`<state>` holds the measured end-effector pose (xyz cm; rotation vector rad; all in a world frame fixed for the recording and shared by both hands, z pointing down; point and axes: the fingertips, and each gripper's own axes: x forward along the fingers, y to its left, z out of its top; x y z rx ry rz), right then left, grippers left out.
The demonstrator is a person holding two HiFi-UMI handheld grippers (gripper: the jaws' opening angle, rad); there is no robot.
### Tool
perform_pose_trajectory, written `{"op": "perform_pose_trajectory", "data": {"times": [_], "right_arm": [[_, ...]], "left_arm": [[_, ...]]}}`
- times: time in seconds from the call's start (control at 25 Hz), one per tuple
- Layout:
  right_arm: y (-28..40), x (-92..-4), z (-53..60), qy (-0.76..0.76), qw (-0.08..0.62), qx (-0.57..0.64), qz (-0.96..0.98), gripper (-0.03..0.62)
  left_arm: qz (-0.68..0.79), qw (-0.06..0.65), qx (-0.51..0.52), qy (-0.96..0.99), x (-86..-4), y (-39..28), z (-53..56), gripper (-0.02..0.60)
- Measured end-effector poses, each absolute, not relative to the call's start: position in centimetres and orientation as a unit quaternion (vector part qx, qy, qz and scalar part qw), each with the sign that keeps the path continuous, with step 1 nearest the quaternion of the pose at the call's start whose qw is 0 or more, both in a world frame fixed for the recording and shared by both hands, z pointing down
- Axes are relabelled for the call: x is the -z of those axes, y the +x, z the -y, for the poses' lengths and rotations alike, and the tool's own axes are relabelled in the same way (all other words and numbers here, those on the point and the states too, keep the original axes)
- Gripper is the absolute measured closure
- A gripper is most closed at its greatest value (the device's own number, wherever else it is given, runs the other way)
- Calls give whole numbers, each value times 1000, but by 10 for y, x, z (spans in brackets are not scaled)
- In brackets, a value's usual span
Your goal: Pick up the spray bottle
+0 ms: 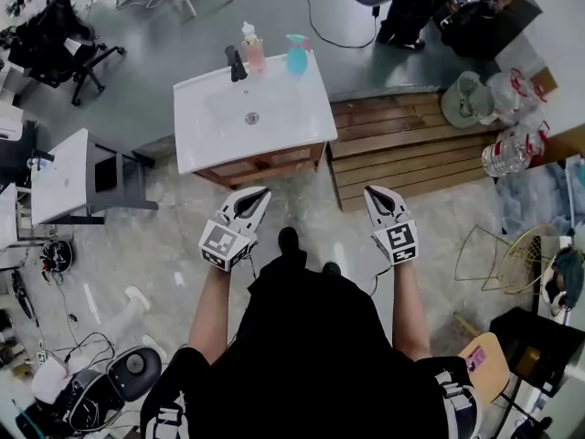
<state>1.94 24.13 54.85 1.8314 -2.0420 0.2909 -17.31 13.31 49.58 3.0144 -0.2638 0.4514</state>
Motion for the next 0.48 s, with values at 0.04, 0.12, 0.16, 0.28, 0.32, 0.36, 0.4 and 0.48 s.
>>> {"op": "perform_pose_trajectory", "data": {"times": [0.04,0.12,0.16,0.28,0.32,0.36,0.4,0.48], "right_arm": [[19,-548,-239,653,193,-102,725,577],[18,-546,-236,657,200,-96,721,577],[19,-545,-234,659,202,-94,718,577],[20,-544,-231,669,203,-94,709,577],[20,-544,-230,672,202,-95,706,577],[20,-543,-228,675,202,-95,704,577],[20,-544,-227,677,202,-96,701,577],[19,-544,-223,682,202,-97,696,577]], "left_arm": [[85,41,-148,984,-496,-175,-131,560],[84,39,-149,985,-496,-177,-125,560],[83,38,-148,985,-495,-177,-121,560],[79,39,-147,985,-495,-180,-112,560],[76,39,-147,985,-495,-181,-110,560],[73,38,-147,986,-496,-181,-106,560],[70,38,-147,986,-495,-181,-103,560],[64,36,-145,987,-495,-180,-95,561]]}}
